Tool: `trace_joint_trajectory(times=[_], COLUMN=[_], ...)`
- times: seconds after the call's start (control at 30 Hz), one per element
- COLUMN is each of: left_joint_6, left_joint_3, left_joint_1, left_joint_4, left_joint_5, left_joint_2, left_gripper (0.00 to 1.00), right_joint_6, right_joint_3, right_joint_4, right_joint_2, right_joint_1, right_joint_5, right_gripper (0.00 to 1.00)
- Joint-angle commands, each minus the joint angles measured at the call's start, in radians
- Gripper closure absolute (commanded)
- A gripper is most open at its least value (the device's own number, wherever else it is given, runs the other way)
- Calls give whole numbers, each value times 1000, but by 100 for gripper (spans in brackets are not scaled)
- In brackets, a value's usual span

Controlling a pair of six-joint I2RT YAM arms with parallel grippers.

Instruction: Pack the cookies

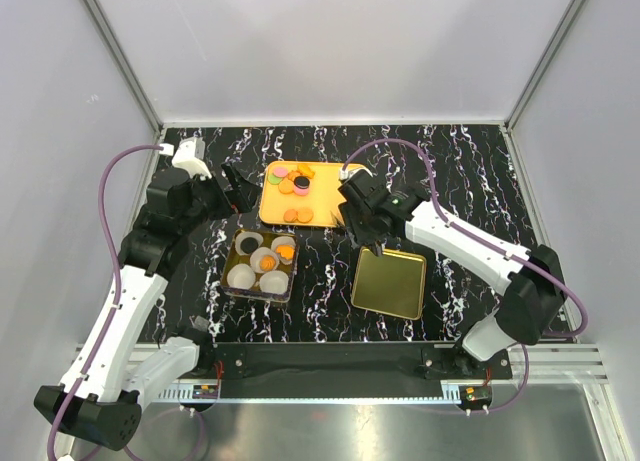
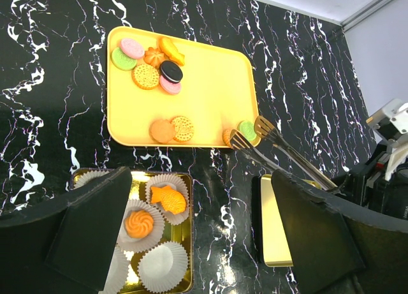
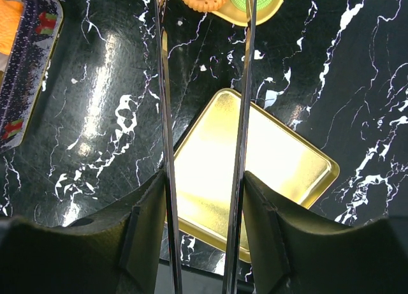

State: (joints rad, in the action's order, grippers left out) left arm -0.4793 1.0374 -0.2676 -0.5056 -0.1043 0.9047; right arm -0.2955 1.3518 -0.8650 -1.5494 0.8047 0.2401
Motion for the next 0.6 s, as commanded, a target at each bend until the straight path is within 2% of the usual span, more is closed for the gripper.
trace_joint_trajectory(times=[0.0, 0.57], left_joint_6=[8, 8], left_joint_3=[6, 0], left_joint_1=[4, 5], left_joint_4=[38, 41], left_joint_5=[-20, -18], left_joint_2=[-6, -7], left_gripper=[1, 1], right_joint_6=[-11, -21], right_joint_3=[-9, -40], right_joint_4=[57, 90], right_joint_2=[25, 2], right_joint_1=[-18, -36], right_joint_5=[-24, -68], right_gripper=[46, 48])
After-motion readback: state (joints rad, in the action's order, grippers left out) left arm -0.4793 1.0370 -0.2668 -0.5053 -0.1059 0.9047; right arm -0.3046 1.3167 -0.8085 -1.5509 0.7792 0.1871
